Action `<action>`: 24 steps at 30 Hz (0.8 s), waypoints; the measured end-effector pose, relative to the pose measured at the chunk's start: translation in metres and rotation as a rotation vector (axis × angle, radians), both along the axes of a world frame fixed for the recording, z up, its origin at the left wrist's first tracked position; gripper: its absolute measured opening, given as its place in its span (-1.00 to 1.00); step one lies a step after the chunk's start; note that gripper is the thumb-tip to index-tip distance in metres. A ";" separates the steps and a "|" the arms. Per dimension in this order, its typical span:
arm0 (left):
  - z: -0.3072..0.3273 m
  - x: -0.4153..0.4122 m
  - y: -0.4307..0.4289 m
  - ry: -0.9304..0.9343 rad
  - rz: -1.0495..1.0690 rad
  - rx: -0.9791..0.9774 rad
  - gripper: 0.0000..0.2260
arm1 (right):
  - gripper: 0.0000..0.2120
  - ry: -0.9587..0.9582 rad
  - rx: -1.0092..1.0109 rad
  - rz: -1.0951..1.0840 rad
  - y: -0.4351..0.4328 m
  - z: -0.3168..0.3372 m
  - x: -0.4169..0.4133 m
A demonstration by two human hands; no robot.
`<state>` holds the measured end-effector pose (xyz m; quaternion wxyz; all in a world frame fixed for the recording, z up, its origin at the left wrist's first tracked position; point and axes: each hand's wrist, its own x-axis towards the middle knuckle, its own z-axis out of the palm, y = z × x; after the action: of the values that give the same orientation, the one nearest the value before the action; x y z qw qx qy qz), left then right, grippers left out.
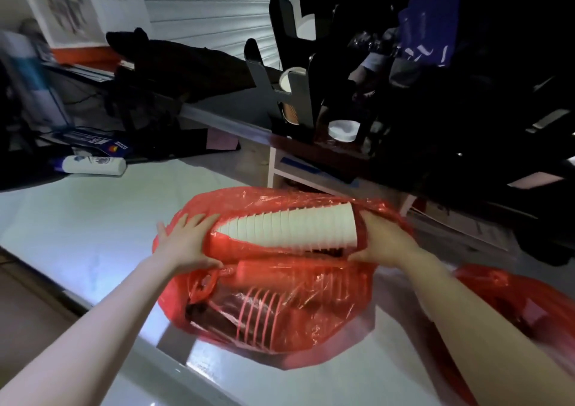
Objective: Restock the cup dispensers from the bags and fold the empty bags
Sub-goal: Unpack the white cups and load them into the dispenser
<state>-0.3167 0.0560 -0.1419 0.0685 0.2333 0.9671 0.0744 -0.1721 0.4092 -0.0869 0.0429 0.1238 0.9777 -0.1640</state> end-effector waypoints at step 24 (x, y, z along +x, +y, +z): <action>-0.012 -0.019 -0.021 -0.087 -0.148 0.274 -0.02 | -0.40 0.237 -0.207 -0.244 -0.039 -0.013 0.040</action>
<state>-0.3356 0.0345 -0.1542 0.0831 0.3075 0.9243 0.2103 -0.1317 0.3704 -0.0996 -0.0802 0.2161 0.9316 -0.2812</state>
